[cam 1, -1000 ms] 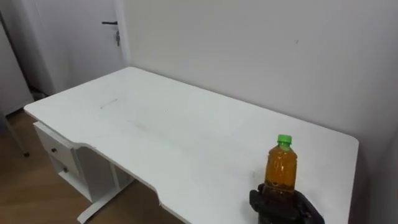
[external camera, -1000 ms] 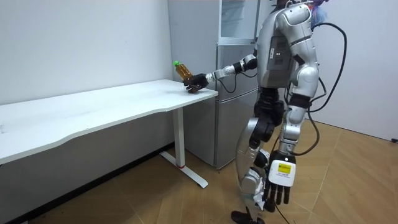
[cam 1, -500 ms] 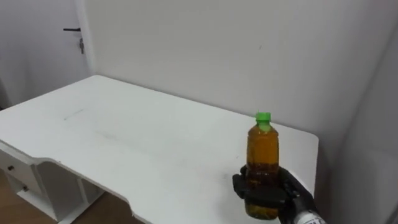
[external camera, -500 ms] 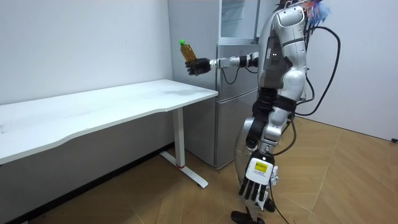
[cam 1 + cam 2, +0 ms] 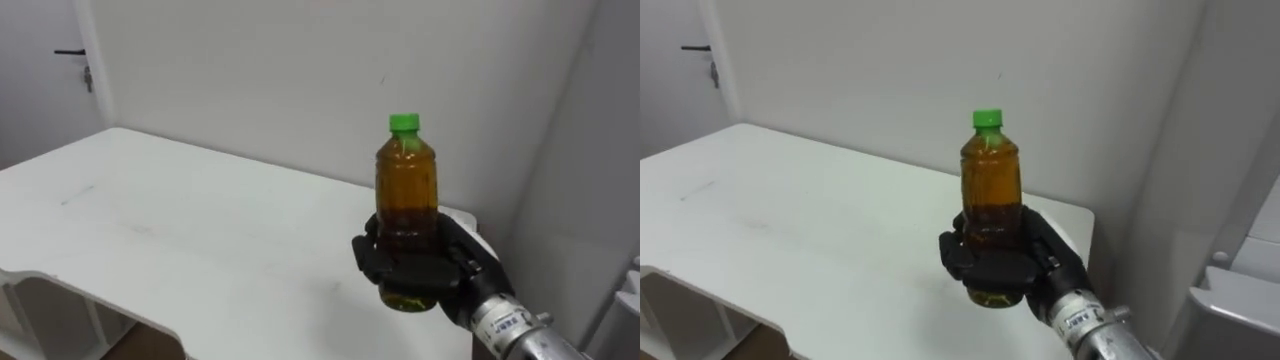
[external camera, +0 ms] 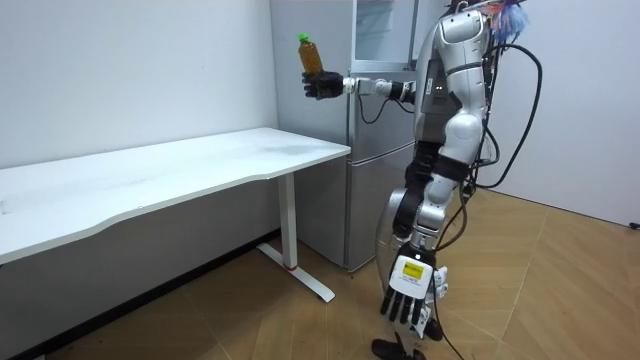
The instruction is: Put the bottle in the upper fridge
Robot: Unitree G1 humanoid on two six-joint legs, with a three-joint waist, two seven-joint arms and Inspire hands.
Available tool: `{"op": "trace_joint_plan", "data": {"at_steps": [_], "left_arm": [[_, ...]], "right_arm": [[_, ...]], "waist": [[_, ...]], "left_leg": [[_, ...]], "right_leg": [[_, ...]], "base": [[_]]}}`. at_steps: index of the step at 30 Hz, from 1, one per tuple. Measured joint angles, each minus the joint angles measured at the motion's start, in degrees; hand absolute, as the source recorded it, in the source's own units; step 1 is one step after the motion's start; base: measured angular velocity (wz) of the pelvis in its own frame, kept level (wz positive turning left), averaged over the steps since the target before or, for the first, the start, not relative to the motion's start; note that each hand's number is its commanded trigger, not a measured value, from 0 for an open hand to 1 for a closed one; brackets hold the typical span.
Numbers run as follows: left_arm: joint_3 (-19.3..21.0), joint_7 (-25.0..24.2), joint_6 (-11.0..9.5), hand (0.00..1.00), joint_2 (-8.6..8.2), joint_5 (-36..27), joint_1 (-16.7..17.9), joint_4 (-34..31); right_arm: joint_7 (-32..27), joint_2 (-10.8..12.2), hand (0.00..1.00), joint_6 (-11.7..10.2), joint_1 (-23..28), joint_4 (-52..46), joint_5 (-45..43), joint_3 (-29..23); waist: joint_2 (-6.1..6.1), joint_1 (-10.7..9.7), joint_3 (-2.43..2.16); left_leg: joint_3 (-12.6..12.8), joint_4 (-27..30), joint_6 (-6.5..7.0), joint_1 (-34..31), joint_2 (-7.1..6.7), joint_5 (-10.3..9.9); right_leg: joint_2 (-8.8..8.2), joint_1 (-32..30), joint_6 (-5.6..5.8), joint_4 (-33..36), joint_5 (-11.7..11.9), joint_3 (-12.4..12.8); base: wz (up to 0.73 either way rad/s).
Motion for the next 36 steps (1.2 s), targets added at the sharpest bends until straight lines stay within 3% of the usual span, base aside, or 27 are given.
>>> {"op": "trace_joint_plan", "data": {"at_steps": [9, 14, 17, 22, 27, 36], "left_arm": [[1.4, 1.6, -1.0, 0.0, 0.0, 0.0, 0.0, 1.6], [2.6, 1.4, -0.9, 0.0, 0.1, 0.1, 0.1, 1.6], [3.0, 1.0, -0.8, 0.0, 0.13, 0.5, -0.2, 1.7], [3.5, 1.0, -0.7, 0.0, 0.0, 0.4, -0.6, 1.7], [3.9, 1.0, -0.7, 0.0, -0.1, 0.2, 0.0, 1.8], [6.0, 2.1, -0.8, 0.0, -0.09, 0.5, 0.9, 1.7]], "right_arm": [[-1.4, -0.5, 1.0, 0.0, 0.0, -2.5, 0.4, -3.8], [-3.2, -0.9, 1.0, 0.0, 0.0, -4.1, 0.0, -4.0], [-3.9, -2.5, 1.0, 0.4, 0.0, -7.6, 0.0, -5.4], [-5.5, -3.2, 1.0, 0.3, 0.0, -11.1, -0.2, -9.7], [-4.9, -3.7, 1.0, 0.5, 0.1, -12.5, -1.0, -11.5], [-5.4, -4.7, 1.0, 0.3, 2.1, -14.0, 1.3, -16.9]], "waist": [[-0.12, -0.5, -0.09], [-0.73, -1.8, -0.47], [-0.7, -2.6, -0.46], [-0.13, -3.6, -0.26], [0.5, -6.4, -0.25], [-0.43, -9.0, -0.52]], "left_leg": [[1.5, -0.9, -0.08, 1.0, 0.68, 0.0], [1.4, -1.0, -0.06, 1.3, 0.57, 0.0], [1.4, -0.9, -0.04, 1.4, 0.55, 0.0], [2.0, -0.9, -0.04, 1.8, 0.68, 0.0], [2.5, -1.0, -0.04, 1.9, 0.81, -0.1], [2.9, -1.5, 0.05, 2.9, 0.96, -0.1]], "right_leg": [[0.91, -0.2, -0.43, -0.4, 0.7, 2.6], [0.97, 0.2, -0.2, -0.5, 1.0, 3.6], [1.08, 0.2, -0.11, -0.5, 1.1, 4.5], [1.43, -0.1, -0.19, -0.5, 1.1, 6.9], [1.49, 0.0, -0.35, -0.3, 1.2, 7.1], [1.71, 0.8, -0.22, -1.2, 1.9, 7.0]], "base": [[-0.15], [-0.03], [-0.05], [-0.1], [-0.06], [-0.01]]}}
